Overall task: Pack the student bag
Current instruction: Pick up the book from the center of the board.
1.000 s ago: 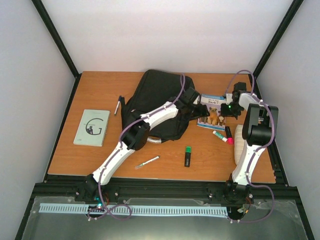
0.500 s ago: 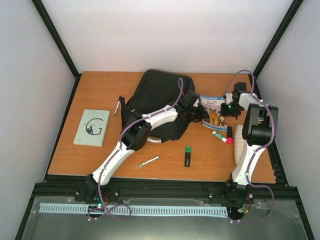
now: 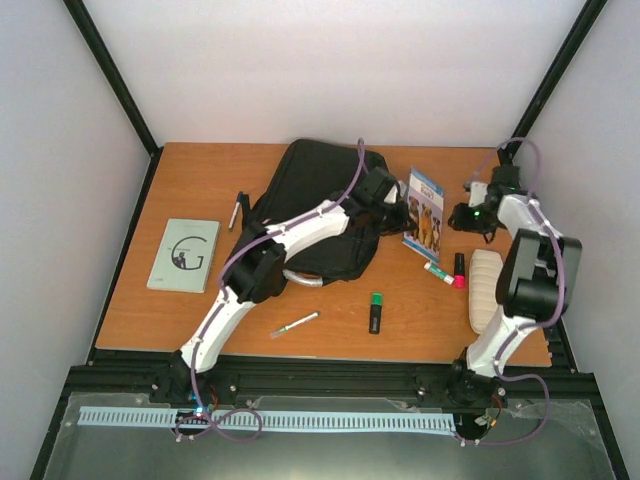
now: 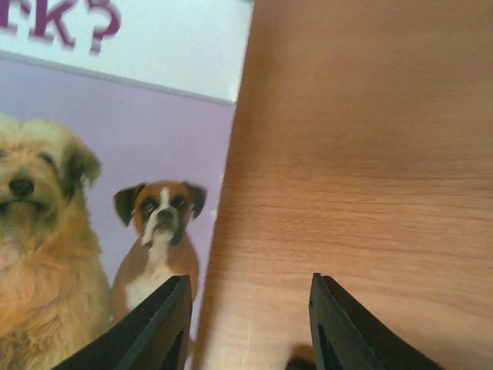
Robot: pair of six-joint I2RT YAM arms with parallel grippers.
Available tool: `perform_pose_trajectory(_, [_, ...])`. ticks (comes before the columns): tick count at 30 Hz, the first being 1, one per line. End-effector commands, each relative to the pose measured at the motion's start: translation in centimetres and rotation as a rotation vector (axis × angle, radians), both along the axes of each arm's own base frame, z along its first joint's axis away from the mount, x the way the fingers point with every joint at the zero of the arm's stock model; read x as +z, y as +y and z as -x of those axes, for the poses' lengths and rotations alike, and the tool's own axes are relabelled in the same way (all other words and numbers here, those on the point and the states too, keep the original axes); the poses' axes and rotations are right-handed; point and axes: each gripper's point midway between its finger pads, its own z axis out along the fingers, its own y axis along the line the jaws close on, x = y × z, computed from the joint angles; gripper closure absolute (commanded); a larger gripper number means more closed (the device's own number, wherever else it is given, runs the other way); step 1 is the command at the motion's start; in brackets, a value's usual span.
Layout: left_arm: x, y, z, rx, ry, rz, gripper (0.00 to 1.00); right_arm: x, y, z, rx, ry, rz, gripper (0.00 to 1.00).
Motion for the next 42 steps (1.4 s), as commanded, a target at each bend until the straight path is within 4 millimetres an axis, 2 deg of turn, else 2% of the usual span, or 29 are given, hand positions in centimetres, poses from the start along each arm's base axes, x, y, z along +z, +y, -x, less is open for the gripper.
perform_pose_trajectory(1, [10.4,1.1,1.9,-0.132,-0.254,0.035,0.99,8.5,0.1,0.1,0.012,-0.22,-0.083,0.55])
perform_pose_trajectory(2, [11.0,2.0,2.3,-0.141,-0.265,0.001,0.99,9.9,0.3,0.5,0.027,-0.252,-0.082,0.53])
perform_pose_trajectory(9, [15.0,7.1,5.8,-0.211,-0.337,-0.057,0.99,15.9,3.7,4.7,0.122,-0.36,-0.183,0.42])
perform_pose_trajectory(12, [16.4,9.7,7.3,-0.209,-0.386,-0.07,0.99,18.4,5.6,6.5,0.201,-0.416,-0.25,0.38])
perform_pose_trajectory(13, [17.4,10.9,7.8,-0.196,-0.411,-0.069,0.99,19.1,6.2,7.1,0.225,-0.435,-0.272,0.37])
perform_pose_trajectory(14, [17.4,11.9,8.1,-0.186,-0.416,-0.078,0.99,19.6,6.8,7.6,0.246,-0.452,-0.294,0.35])
perform_pose_trajectory(19, [17.3,17.0,9.5,-0.119,-0.435,-0.083,0.99,21.6,9.2,9.8,0.353,-0.511,-0.407,0.3])
perform_pose_trajectory(24, [18.4,20.4,11.2,-0.101,-0.487,-0.041,0.99,21.2,11.0,10.5,0.405,-0.489,-0.546,0.26])
perform_pose_trajectory(28, [20.1,21.2,11.5,-0.052,-0.503,0.048,0.99,21.4,13.2,10.2,0.464,-0.444,-0.628,0.26])
perform_pose_trajectory(32, [22.4,20.3,12.1,-0.057,-0.524,0.187,0.99,22.5,15.8,10.0,0.545,-0.433,-0.676,0.23])
perform_pose_trajectory(36, [24.5,20.0,12.6,-0.052,-0.558,0.295,0.99,24.2,19.0,10.6,0.677,-0.453,-0.714,0.12])
perform_pose_trajectory(42, [26.2,19.8,13.0,-0.065,-0.59,0.359,0.99,25.7,20.7,10.3,0.716,-0.446,-0.785,0.0])
